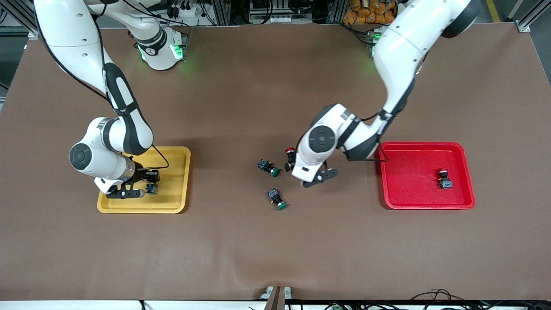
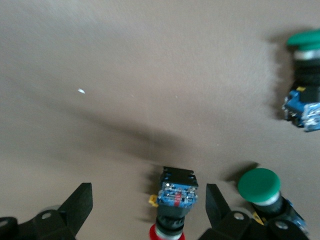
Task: Place red and yellow buttons in trays
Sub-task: 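Place the orange button in the yellow tray while the left gripper grasps a red button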
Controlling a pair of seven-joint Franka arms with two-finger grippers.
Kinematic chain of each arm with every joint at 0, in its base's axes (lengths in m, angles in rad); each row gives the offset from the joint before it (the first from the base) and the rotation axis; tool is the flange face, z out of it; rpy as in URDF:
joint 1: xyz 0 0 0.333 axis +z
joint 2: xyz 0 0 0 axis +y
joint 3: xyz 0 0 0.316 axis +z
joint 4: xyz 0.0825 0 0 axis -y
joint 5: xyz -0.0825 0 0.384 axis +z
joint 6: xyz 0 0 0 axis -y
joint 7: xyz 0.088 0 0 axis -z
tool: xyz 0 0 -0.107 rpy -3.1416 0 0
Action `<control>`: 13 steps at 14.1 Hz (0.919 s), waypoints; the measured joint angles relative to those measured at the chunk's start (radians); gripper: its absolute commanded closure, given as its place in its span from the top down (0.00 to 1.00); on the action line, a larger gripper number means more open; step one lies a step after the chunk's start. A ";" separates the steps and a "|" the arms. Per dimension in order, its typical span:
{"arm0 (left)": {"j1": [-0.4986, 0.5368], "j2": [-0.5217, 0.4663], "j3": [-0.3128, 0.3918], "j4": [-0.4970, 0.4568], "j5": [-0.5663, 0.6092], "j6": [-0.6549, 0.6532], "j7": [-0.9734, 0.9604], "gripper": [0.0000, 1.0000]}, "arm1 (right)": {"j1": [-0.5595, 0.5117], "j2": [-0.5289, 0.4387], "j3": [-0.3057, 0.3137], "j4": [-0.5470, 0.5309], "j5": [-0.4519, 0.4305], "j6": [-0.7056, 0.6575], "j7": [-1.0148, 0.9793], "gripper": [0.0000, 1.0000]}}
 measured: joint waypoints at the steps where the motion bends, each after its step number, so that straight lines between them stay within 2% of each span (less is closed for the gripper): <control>1: -0.039 0.012 0.025 0.000 0.000 0.013 -0.018 1.00 | 0.001 -0.001 0.001 0.001 0.001 -0.002 0.000 1.00; 5: -0.105 0.049 0.046 0.002 0.004 0.052 -0.068 1.00 | 0.001 -0.056 0.002 0.031 0.003 -0.137 -0.005 1.00; 6: -0.105 0.051 0.047 0.002 0.004 0.055 -0.070 0.92 | 0.001 -0.092 0.001 0.046 0.003 -0.194 -0.008 1.00; 8: -0.104 0.051 0.053 0.004 0.009 0.058 -0.070 0.38 | 0.001 -0.176 -0.005 0.091 0.002 -0.324 -0.012 1.00; 9: -0.104 0.051 0.054 0.006 0.017 0.058 -0.070 0.19 | 0.000 -0.218 -0.013 0.124 -0.005 -0.392 -0.015 1.00; 11: -0.104 0.052 0.054 0.009 0.022 0.058 -0.070 0.02 | -0.001 -0.289 -0.040 0.216 -0.069 -0.532 -0.020 1.00; 13: -0.103 0.052 0.054 0.011 0.022 0.058 -0.070 0.00 | -0.004 -0.334 -0.077 0.341 -0.131 -0.695 -0.023 1.00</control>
